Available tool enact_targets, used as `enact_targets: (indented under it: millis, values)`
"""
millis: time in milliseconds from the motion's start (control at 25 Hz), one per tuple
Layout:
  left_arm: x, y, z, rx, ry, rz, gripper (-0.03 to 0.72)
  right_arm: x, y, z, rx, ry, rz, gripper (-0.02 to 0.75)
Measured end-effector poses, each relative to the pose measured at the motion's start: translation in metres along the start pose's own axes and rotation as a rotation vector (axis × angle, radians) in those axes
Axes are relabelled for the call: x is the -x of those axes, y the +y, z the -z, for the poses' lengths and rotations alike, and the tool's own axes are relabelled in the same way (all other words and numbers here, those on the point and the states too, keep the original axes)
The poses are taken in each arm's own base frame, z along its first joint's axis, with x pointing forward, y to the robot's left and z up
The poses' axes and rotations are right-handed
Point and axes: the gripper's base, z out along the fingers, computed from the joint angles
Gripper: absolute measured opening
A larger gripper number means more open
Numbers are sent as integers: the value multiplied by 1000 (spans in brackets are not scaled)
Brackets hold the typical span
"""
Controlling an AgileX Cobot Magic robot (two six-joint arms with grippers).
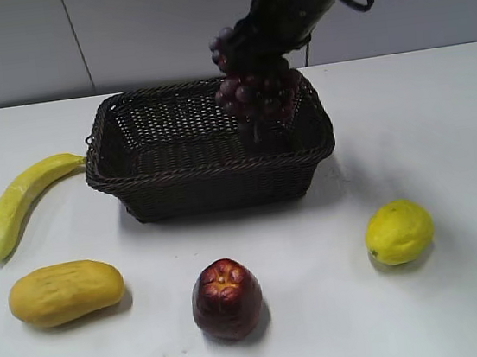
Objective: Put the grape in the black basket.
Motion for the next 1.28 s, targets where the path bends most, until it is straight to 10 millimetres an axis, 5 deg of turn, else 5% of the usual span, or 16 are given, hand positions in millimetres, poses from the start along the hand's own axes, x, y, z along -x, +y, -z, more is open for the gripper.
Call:
enact_targets:
  millis: [160,280,360,640,920,1280]
  values:
    - [0,0,0,0,0,0,229,-13,-2,-28,8,63,-11,298]
    - [0,0,0,0,0,0,229,-15,-2,-32,8,68,-13,537]
    - [0,0,0,0,0,0,229,-12,-3,-31,4,49,-11,605]
    - [0,0,0,0,0,0,229,4,-2,-15,12,78,16,638]
    - [0,0,0,0,0,0,229,29,-16,43,-21,50,-1,630]
    - [0,0,0,0,0,0,226,8,-94,151,-158,102,-203,584]
